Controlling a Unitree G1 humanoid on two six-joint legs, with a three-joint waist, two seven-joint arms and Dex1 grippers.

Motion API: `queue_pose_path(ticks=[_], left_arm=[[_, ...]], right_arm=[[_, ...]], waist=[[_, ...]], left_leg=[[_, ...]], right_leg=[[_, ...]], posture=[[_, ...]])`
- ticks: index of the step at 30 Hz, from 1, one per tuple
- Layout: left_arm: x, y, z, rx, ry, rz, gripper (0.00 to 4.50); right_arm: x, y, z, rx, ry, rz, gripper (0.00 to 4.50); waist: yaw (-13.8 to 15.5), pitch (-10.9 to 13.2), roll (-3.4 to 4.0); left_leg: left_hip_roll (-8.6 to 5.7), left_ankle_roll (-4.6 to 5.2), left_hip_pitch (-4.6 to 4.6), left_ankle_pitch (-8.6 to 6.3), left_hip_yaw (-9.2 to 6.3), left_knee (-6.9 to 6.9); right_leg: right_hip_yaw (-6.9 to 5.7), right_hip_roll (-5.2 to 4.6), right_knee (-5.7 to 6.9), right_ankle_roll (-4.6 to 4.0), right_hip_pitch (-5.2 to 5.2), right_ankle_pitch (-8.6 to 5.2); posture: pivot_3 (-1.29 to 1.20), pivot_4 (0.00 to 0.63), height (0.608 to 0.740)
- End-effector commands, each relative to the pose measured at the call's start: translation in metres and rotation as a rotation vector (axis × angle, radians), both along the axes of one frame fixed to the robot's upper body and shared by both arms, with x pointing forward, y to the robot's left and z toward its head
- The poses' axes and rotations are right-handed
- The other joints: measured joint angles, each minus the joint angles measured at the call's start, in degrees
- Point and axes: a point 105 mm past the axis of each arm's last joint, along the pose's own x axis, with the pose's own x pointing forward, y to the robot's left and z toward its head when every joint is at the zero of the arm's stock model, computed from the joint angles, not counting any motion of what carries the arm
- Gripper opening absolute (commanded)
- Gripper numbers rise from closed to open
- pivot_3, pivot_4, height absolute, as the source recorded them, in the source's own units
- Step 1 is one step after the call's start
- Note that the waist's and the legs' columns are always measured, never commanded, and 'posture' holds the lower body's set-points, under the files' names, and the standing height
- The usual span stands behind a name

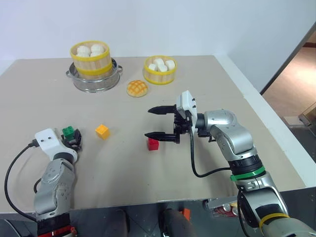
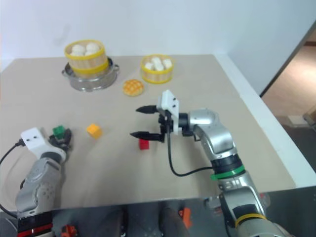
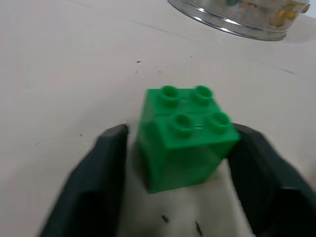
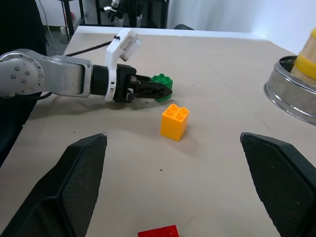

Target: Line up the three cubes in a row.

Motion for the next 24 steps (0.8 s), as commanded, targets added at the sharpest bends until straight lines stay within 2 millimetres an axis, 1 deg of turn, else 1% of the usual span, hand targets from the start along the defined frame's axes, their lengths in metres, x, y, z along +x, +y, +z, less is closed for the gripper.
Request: queue_pose_path(ticks=[1, 2, 5, 9, 11, 12, 14, 16, 18, 19, 20, 22, 24], left_arm=[[-0.001, 0.012, 0.015, 0.061, -0.042, 0.016, 1.49], [-0.001, 0.014, 0.016, 0.073, -0.042, 0.013, 1.3], [-0.006, 0.023, 0.017, 0.11, -0.024, -0.019, 1.3], [-0.023, 0.034, 0.025, 0.249, -0.019, -0.168, 1.3], [-0.033, 0.032, 0.031, 0.32, -0.028, -0.288, 1.3], [-0.039, 0.026, 0.037, 0.333, -0.055, -0.374, 1.3], [-0.059, -0.001, 0.06, 0.401, -0.137, -0.657, 1.3], [-0.071, -0.022, 0.07, 0.437, -0.155, -0.832, 1.3], [-0.079, -0.043, 0.065, 0.457, -0.125, -0.977, 1.3], [-0.086, -0.057, 0.058, 0.467, -0.106, -1.092, 1.3], [-0.09, -0.067, 0.051, 0.473, -0.09, -1.174, 1.3], [-0.091, -0.075, 0.044, 0.48, -0.081, -1.251, 1.3], [-0.082, -0.081, 0.042, 0.495, -0.103, -1.283, 1.3]], right_arm=[[-0.003, 0.001, 0.012, 0.008, -0.065, 0.012, 4.5], [-0.003, 0.002, 0.011, 0.007, -0.065, 0.012, 4.5], [-0.003, 0.003, 0.009, -0.002, -0.072, 0.014, 4.5], [-0.002, 0.004, 0.009, -0.007, -0.079, 0.017, 4.5], [-0.002, 0.003, 0.009, -0.012, -0.084, 0.017, 4.5], [-0.001, 0.003, 0.009, -0.014, -0.085, 0.016, 4.5], [0.0, 0.0, 0.009, -0.023, -0.088, 0.013, 4.5], [0.001, -0.001, 0.008, -0.032, -0.093, 0.014, 4.5], [0.002, -0.002, 0.009, -0.032, -0.094, 0.014, 4.5], [0.003, -0.002, 0.01, -0.033, -0.096, 0.014, 4.5], [0.003, -0.002, 0.01, -0.032, -0.097, 0.013, 4.5], [0.004, -0.002, 0.01, -0.034, -0.098, 0.012, 4.5], [0.005, -0.002, 0.01, -0.04, -0.103, 0.012, 4.5]], waist=[[0.0, 0.0, 0.0], [-0.01, 0.0, 0.0], [-0.03, 0.0, 0.0], [-0.13, 0.0, -0.01], [-0.23, -0.01, -0.01], [-0.23, -0.01, -0.01], [-0.28, -0.01, -0.09], [-0.12, 0.0, -0.1], [0.11, 0.01, -0.08], [0.11, 0.01, -0.07], [0.03, 0.01, -0.07], [0.01, 0.02, -0.05], [0.01, 0.02, -0.06]], left_leg=[[0.0, 0.0, 0.0, 0.0, 0.0, 0.0], [0.0, 0.0, 0.0, 0.0, 0.0, -0.01], [0.01, 0.0, 0.0, 0.0, 0.0, -0.08], [0.01, 0.0, -0.03, 0.0, 0.04, -0.24], [0.03, 0.0, -0.18, 0.0, 0.07, -0.31], [0.04, 0.0, -0.25, 0.0, 0.07, -0.34], [0.06, 0.0, -0.35, 0.0, 0.06, -0.36], [0.1, -0.03, -0.47, -0.01, 0.06, -0.36], [0.06, -0.04, -0.47, 0.0, 0.08, -0.35], [0.04, -0.04, -0.46, 0.0, 0.09, -0.35], [0.04, -0.04, -0.42, 0.0, 0.14, -0.35], [0.05, -0.04, -0.35, 0.0, 0.31, -0.35], [0.1, -0.03, -0.34, 0.0, 0.32, -0.35]], right_leg=[[-0.01, 0.0, 0.0, 0.0, 0.0, 0.0], [-0.01, 0.0, 0.0, 0.02, -0.01, 0.01], [0.0, 0.02, 0.01, 0.01, -0.08, 0.01], [0.02, 0.0, 0.01, -0.01, -0.24, -0.01], [0.03, 0.0, 0.02, -0.06, -0.46, -0.03], [0.01, 0.0, 0.03, -0.09, -0.55, -0.05], [-0.03, -0.01, 0.02, -0.22, -0.65, -0.13], [-0.08, -0.04, 0.01, -0.42, -0.74, -0.25], [-0.09, -0.12, 0.01, -0.42, -0.73, -0.29], [-0.08, -0.13, 0.01, -0.41, -0.71, -0.29], [-0.04, -0.14, 0.01, -0.4, -0.7, -0.29], [0.08, -0.14, 0.01, -0.39, -0.69, -0.28], [0.09, -0.07, 0.02, -0.39, -0.71, -0.26]], posture=[[0.0, 0.15, 0.74], [0.0, 0.15, 0.74], [0.0, 0.15, 0.74], [0.0, 0.15, 0.74], [0.0, 0.15, 0.74], [0.0, 0.15, 0.74], [0.0, 0.15, 0.74], [0.0, 0.15, 0.74], [0.0, 0.15, 0.74], [0.0, 0.15, 0.74], [0.0, 0.15, 0.74], [0.0, 0.15, 0.74], [0.0, 0.15, 0.74]])
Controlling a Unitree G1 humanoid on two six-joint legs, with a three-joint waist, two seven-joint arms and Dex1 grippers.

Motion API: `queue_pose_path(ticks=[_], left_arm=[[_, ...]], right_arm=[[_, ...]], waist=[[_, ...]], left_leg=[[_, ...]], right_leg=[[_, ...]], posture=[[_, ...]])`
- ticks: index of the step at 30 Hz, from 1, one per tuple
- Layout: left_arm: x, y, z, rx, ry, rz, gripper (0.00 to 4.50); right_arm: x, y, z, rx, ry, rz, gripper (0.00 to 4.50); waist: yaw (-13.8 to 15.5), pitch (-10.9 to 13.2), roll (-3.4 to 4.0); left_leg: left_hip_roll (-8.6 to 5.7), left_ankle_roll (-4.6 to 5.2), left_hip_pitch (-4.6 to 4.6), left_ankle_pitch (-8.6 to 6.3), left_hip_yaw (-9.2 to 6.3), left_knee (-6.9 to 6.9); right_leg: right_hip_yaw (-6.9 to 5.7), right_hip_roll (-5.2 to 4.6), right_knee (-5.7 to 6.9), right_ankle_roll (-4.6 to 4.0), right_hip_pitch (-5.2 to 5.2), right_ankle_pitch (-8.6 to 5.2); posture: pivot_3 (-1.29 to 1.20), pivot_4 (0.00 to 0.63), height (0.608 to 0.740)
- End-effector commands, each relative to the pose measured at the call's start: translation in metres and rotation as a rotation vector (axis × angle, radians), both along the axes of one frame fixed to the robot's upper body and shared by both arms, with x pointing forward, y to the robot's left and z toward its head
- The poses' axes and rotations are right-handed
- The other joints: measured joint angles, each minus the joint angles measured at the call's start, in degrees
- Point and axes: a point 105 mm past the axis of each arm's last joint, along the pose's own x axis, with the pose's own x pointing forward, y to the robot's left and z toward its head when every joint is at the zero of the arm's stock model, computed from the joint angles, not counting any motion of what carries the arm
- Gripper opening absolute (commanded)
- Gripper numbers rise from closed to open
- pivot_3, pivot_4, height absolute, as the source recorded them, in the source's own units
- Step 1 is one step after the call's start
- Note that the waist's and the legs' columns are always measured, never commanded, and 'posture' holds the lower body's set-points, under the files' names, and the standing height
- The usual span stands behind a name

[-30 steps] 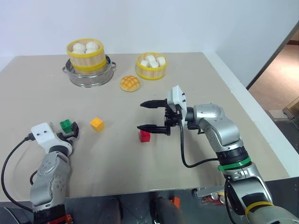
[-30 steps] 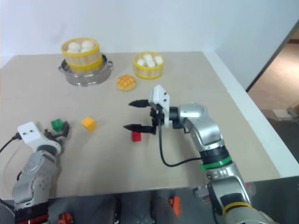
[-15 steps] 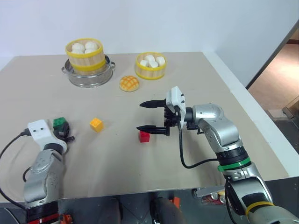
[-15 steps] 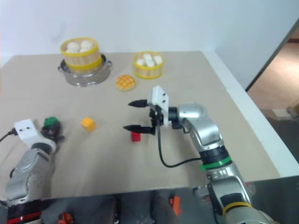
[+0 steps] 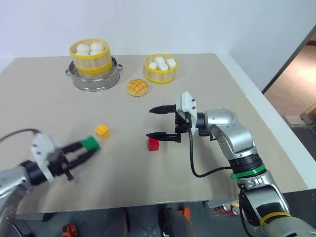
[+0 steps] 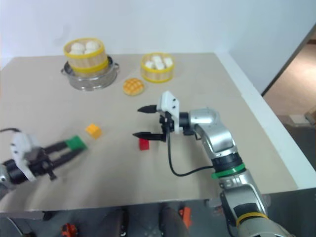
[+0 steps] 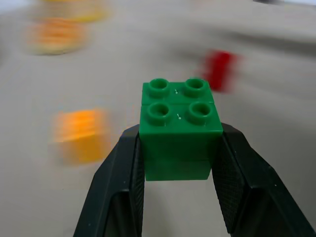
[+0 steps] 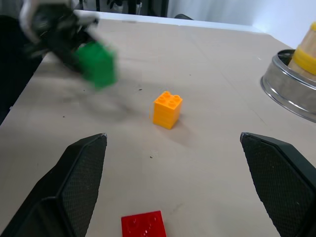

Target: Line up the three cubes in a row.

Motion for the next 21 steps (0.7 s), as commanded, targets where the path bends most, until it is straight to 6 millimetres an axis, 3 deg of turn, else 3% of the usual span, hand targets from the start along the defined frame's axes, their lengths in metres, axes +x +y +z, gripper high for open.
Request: queue_pose_path(ticks=[1, 9, 15, 21], left_arm=[[0.015, -0.012, 0.003, 0.026, -0.058, -0.094, 1.3], [0.049, -0.037, -0.008, 0.072, -0.027, -0.277, 1.3], [0.069, -0.038, -0.014, 0.117, -0.016, -0.318, 1.3], [0.075, -0.037, -0.02, 0.15, -0.024, -0.337, 1.3]], right_arm=[[-0.001, 0.001, 0.011, 0.004, -0.054, 0.013, 4.5], [-0.001, -0.004, 0.012, -0.016, -0.07, 0.002, 4.5], [-0.002, -0.008, 0.01, -0.039, -0.079, -0.003, 4.5], [-0.003, -0.009, 0.01, -0.039, -0.082, -0.012, 4.5]], waist=[[0.02, 0.0, 0.01], [-0.26, 0.0, 0.01], [-0.17, 0.0, 0.01], [-0.22, 0.0, 0.01]], left_leg=[[0.02, 0.0, 0.0, 0.0, -0.03, 0.0], [0.01, 0.07, -0.03, 0.05, -0.09, 0.01], [0.01, 0.08, -0.08, 0.04, -0.15, -0.01], [0.01, 0.08, -0.08, 0.04, -0.14, 0.02]], right_leg=[[-0.01, 0.04, 0.02, -0.01, -0.01, 0.01], [-0.01, 0.11, 0.06, 0.3, 0.0, 0.21], [-0.03, 0.16, 0.09, 0.35, -0.02, 0.15], [0.0, 0.15, 0.09, 0.37, -0.02, 0.17]], posture=[[0.0, 0.15, 0.74], [0.0, 0.15, 0.74], [0.0, 0.15, 0.74], [0.0, 0.15, 0.74]])
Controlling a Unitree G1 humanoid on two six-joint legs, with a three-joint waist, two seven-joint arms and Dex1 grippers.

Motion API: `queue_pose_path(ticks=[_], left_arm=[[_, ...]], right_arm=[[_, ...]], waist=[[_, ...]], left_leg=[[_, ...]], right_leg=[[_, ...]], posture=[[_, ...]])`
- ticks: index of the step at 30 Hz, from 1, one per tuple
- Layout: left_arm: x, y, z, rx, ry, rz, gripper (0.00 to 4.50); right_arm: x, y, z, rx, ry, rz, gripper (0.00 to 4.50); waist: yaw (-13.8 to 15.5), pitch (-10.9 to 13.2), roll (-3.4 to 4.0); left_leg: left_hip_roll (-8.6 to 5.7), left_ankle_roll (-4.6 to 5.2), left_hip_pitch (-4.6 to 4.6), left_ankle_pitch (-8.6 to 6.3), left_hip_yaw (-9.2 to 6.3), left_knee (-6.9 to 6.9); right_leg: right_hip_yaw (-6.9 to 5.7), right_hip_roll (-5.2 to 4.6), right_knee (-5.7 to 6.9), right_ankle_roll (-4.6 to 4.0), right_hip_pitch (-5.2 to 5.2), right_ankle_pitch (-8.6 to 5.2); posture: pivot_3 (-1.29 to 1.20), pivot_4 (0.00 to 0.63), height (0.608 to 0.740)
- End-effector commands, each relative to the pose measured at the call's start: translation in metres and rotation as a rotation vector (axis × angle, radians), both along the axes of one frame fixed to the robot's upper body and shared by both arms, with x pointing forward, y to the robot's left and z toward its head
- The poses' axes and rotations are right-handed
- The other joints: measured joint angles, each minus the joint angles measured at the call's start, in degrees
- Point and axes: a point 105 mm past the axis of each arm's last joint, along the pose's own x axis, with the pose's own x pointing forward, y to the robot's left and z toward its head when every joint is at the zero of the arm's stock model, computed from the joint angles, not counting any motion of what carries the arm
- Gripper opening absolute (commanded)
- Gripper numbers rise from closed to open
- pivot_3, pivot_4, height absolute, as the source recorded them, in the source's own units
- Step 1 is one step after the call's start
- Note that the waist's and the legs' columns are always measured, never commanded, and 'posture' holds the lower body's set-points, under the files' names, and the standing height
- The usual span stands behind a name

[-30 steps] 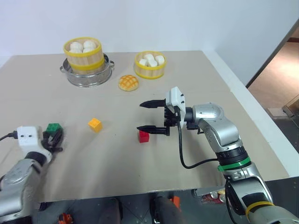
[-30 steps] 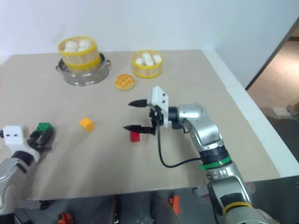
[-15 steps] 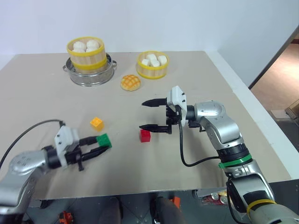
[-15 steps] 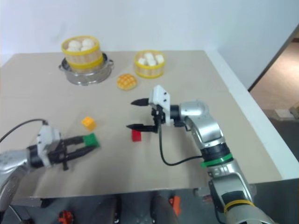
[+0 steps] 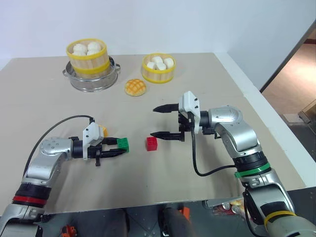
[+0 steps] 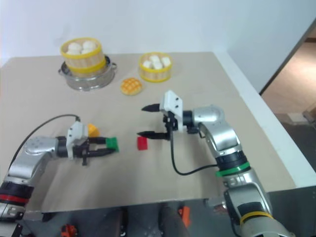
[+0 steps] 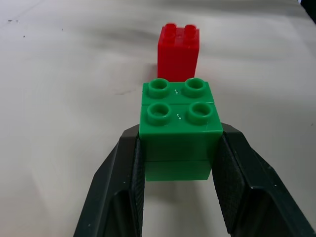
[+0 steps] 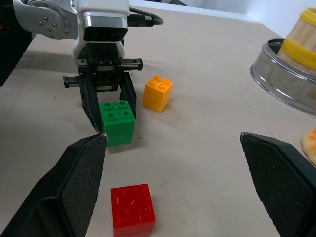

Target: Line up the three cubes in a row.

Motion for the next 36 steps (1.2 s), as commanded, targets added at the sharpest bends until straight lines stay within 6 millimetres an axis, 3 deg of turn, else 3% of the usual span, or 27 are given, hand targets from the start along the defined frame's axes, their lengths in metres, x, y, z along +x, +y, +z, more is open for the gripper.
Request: queue_pose_path(ticks=[1, 7, 29, 31, 36], left_arm=[[0.001, -0.004, 0.0, 0.014, -0.039, -0.036, 1.3], [0.001, -0.012, -0.005, 0.036, -0.071, -0.075, 1.3], [0.013, -0.007, -0.014, 0.109, -0.076, -0.076, 1.3], [0.015, -0.005, -0.015, 0.117, -0.071, -0.07, 2.36], [0.019, -0.007, -0.007, 0.107, -0.086, -0.061, 3.99]], right_arm=[[-0.006, 0.001, 0.01, 0.01, -0.05, 0.018, 4.5], [-0.008, -0.002, 0.008, 0.005, -0.049, 0.013, 4.5], [-0.01, -0.004, 0.006, -0.01, -0.044, 0.006, 4.5], [-0.01, -0.004, 0.005, -0.01, -0.041, 0.007, 4.5], [-0.01, -0.004, 0.006, -0.009, -0.036, 0.01, 4.5]], waist=[[0.02, 0.0, 0.0], [0.23, 0.0, 0.0], [0.25, 0.0, 0.0], [0.25, 0.0, 0.0], [0.25, 0.0, 0.0]], left_leg=[[0.0, 0.0, 0.0, 0.0, 0.0, 0.0], [0.0, 0.0, -0.01, 0.0, 0.0, 0.05], [-0.02, 0.01, 0.02, 0.01, -0.01, 0.71], [-0.02, 0.02, 0.04, 0.02, 0.0, 0.78], [-0.03, 0.04, 0.05, 0.03, 0.01, 0.79]], right_leg=[[-0.01, 0.0, 0.0, 0.0, 0.0, 0.0], [0.0, -0.01, 0.01, 0.01, 0.01, 0.01], [0.03, -0.02, 0.54, -0.1, 0.06, 0.0], [0.05, -0.02, 0.62, -0.13, 0.06, -0.01], [0.08, -0.01, 0.68, -0.18, 0.03, -0.03]], posture=[[0.0, 0.15, 0.74], [0.0, 0.15, 0.74], [0.0, 0.15, 0.74], [0.0, 0.15, 0.74], [0.0, 0.15, 0.74]])
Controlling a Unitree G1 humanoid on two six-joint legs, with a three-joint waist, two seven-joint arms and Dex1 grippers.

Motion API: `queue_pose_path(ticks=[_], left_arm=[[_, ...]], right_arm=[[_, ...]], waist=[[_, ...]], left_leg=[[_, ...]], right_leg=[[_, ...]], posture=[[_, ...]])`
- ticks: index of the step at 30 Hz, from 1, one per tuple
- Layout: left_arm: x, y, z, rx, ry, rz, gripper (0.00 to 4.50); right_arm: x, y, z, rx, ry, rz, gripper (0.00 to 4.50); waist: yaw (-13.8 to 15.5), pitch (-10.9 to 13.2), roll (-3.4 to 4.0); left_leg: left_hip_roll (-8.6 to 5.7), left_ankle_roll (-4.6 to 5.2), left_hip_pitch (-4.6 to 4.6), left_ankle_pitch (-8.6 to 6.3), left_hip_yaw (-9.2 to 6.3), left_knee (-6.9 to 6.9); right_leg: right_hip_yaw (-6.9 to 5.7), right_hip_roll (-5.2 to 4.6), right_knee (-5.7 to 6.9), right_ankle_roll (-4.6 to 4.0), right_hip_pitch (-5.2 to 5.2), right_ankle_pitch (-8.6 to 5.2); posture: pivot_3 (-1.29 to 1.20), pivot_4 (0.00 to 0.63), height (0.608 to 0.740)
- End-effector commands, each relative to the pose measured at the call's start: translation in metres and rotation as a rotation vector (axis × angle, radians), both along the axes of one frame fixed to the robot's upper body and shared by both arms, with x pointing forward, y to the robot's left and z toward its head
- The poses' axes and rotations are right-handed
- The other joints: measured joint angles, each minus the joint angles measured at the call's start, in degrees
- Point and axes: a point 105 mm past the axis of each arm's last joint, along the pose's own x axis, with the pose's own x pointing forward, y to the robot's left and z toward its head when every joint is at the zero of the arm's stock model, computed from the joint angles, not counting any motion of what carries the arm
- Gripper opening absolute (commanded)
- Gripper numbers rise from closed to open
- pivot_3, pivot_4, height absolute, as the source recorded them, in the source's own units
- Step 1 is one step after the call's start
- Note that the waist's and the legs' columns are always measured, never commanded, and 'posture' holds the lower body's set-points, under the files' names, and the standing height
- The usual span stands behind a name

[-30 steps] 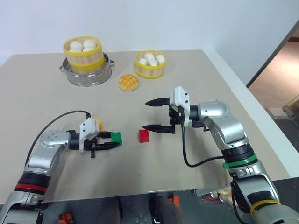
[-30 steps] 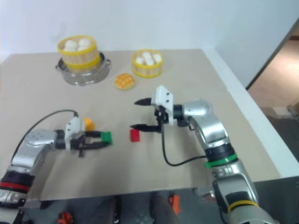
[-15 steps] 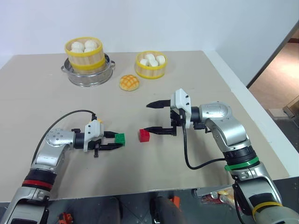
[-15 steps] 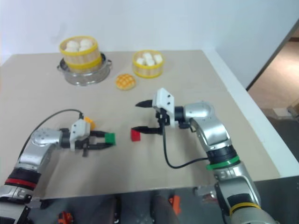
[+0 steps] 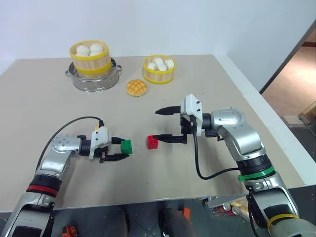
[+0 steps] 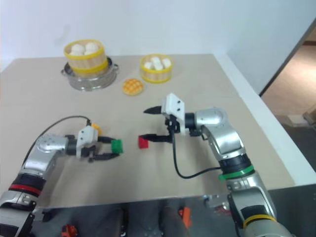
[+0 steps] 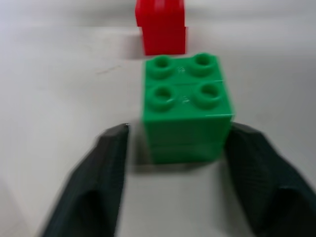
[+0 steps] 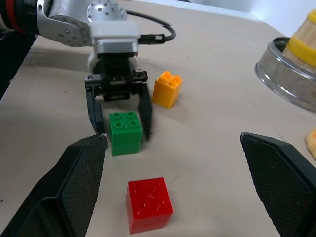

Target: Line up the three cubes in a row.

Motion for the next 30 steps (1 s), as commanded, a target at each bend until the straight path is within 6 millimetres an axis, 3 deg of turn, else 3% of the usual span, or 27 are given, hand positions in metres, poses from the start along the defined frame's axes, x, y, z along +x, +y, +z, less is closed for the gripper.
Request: queue_pose_path(ticks=[1, 17, 21, 24, 30], left_arm=[[0.002, 0.001, 0.012, 0.006, -0.035, -0.003, 4.33], [-0.016, -0.004, 0.05, -0.078, -0.098, 0.029, 4.47], [-0.011, 0.012, 0.078, -0.213, -0.107, 0.188, 4.47], [-0.003, 0.038, 0.095, -0.333, -0.117, 0.399, 4.47], [-0.004, 0.062, 0.086, -0.384, -0.098, 0.625, 4.47]], right_arm=[[-0.004, 0.001, 0.011, 0.014, -0.042, 0.02, 4.5], [-0.003, 0.002, 0.008, 0.009, -0.034, 0.02, 4.5], [-0.002, 0.001, 0.008, 0.01, -0.035, 0.014, 4.5], [-0.001, -0.001, 0.007, 0.011, -0.035, 0.005, 4.5], [-0.002, 0.0, 0.006, 0.013, -0.031, 0.01, 4.5]], waist=[[-0.01, 0.0, 0.0], [-0.06, 0.0, 0.0], [-0.06, 0.0, 0.0], [-0.19, 0.0, 0.0], [-0.48, 0.0, 0.0]], left_leg=[[0.0, 0.0, -0.01, 0.0, 0.0, 0.0], [0.0, 0.0, -0.02, -0.01, -0.02, -0.08], [0.02, 0.0, -0.04, -0.01, -0.05, -0.08], [0.02, 0.0, -0.01, -0.01, -0.07, -0.08], [0.01, -0.01, 0.0, -0.01, -0.07, -0.1]], right_leg=[[0.0, 0.0, 0.0, 0.01, -0.01, 0.0], [-0.01, 0.0, 0.01, 0.11, -0.04, -0.01], [-0.04, 0.01, 0.02, 0.18, -0.05, 0.03], [-0.04, 0.01, 0.03, 0.18, -0.04, 0.03], [-0.05, -0.02, 0.02, 0.23, -0.01, 0.02]], posture=[[0.0, 0.15, 0.74], [0.0, 0.15, 0.74], [0.0, 0.15, 0.74], [0.0, 0.15, 0.74], [0.0, 0.15, 0.74]])
